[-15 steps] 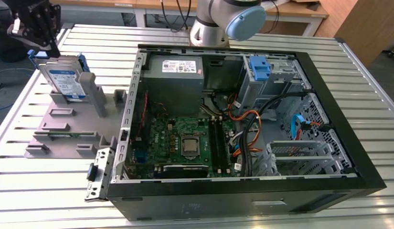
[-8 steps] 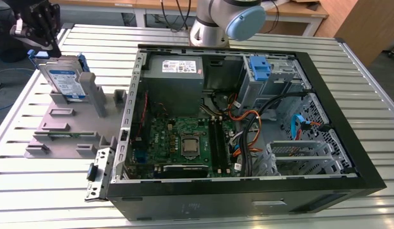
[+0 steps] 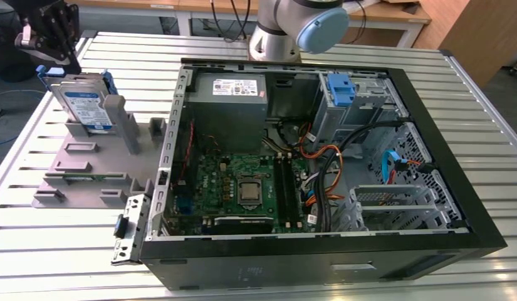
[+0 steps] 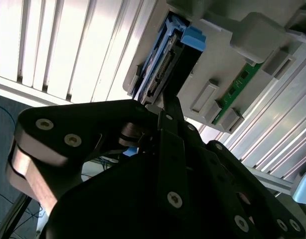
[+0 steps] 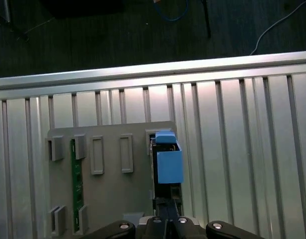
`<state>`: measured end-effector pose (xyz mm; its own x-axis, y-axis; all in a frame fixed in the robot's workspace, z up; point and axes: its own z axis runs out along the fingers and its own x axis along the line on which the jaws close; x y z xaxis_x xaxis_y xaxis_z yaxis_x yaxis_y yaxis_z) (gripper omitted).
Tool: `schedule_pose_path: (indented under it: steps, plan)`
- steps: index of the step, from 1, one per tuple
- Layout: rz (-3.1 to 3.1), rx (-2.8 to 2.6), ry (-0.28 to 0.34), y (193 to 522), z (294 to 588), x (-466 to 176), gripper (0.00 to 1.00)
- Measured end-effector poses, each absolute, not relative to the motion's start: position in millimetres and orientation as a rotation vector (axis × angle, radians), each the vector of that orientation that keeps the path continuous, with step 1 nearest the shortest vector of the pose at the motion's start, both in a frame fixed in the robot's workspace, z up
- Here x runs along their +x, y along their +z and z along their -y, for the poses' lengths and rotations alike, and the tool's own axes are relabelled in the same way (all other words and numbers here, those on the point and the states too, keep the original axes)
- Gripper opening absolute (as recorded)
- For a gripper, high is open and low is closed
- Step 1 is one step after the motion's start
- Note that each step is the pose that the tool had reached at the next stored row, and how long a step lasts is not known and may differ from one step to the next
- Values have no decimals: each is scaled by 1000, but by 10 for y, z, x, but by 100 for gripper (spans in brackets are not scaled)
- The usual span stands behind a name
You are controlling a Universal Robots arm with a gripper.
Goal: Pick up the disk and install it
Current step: 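Pick up the disk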
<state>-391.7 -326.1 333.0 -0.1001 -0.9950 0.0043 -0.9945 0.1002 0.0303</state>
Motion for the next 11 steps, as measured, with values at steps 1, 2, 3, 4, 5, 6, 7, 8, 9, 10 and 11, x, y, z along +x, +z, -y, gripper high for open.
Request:
schedule_pose_path:
  steps: [1, 2, 3, 4, 5, 6, 7, 8, 9, 10, 11]
  plan:
    - [2312, 2091, -31, 3328, 3262, -3918, 11]
    - [2312, 2092, -31, 3327, 3262, -3921, 11]
    - [2312, 2091, -31, 3327, 3262, -3922, 11]
    - [2312, 2091, -31, 3327, 3261, -3922, 11]
    - [2312, 2091, -31, 3327, 3261, -3922, 11]
    - [2312, 2091, -31, 3327, 3261, -3922, 11]
    - [2312, 2091, -31, 3327, 3261, -3923, 11]
    - [2312, 2091, -31, 3326, 3261, -3923, 11]
    - [2312, 2091, -31, 3327, 3261, -3923, 11]
    - [2312, 2091, -31, 3326, 3261, -3923, 11]
    - [2312, 2091, -31, 3326, 3261, -3922, 11]
